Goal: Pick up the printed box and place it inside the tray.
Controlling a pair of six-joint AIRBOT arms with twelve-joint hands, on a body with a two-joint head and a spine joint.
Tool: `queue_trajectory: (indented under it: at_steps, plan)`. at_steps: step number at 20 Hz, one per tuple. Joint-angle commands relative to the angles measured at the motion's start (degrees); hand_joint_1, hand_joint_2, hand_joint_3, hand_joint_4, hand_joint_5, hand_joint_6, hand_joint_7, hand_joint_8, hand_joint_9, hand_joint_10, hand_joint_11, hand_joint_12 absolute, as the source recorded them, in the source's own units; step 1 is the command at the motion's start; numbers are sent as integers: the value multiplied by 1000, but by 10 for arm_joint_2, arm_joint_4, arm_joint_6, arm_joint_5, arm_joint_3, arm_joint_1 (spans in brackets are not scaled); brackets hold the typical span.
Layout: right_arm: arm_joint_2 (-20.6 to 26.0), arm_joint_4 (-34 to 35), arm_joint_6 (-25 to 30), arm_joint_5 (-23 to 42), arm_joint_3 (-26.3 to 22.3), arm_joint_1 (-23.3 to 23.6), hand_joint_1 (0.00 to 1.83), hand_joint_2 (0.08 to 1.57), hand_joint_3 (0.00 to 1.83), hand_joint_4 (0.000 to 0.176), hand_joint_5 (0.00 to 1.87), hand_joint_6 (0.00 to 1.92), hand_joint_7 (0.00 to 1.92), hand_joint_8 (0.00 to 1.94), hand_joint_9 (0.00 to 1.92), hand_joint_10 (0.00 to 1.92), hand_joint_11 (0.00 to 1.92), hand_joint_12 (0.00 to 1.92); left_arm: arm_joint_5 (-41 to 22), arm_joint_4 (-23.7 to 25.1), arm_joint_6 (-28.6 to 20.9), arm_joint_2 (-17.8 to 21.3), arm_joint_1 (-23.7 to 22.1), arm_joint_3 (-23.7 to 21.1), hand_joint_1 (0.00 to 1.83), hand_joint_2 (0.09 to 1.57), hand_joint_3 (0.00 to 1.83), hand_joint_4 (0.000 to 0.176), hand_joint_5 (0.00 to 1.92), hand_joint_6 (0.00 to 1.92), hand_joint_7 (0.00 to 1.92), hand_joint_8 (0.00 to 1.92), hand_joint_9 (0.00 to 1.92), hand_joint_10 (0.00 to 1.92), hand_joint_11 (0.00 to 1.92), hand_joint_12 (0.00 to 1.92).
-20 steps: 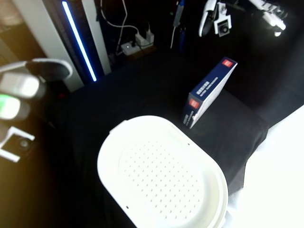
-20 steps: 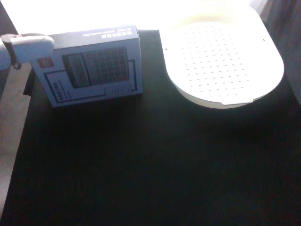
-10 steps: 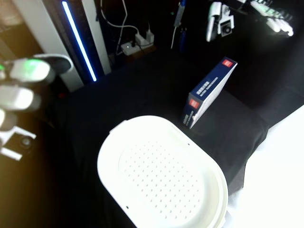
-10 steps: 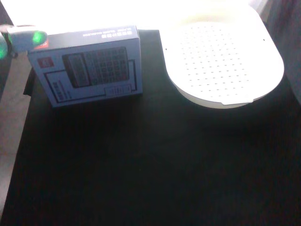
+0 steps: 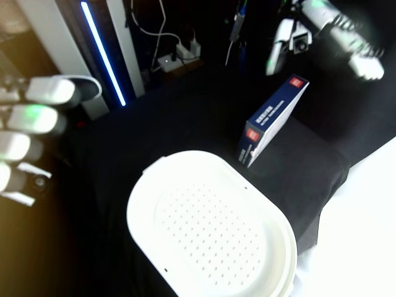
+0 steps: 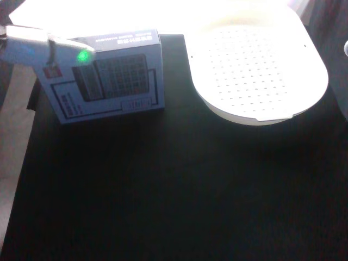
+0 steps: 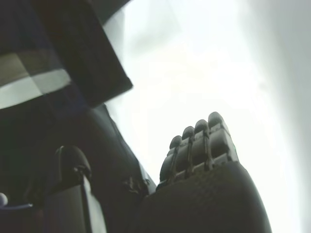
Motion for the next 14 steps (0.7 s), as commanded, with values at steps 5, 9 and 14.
queue_trajectory:
  at_steps: [5,9,14]
  plan:
    - [-2,12,3,67,2,4,619,527,555,0,132,7,84,2,0,0,0,0,21,41,-4,-8,-32,12,374,783,0,39,0,0,28,5,76,17,46,47]
    - [-3,12,3,67,2,4,639,544,569,0,155,19,109,11,0,0,0,0,74,57,-4,-34,-51,34,350,659,0,52,0,0,54,2,69,5,0,459]
    - [-4,12,3,67,2,4,640,506,559,0,130,10,130,18,0,0,0,0,113,70,-4,-59,-58,54,469,668,0,34,0,0,38,13,37,13,24,12]
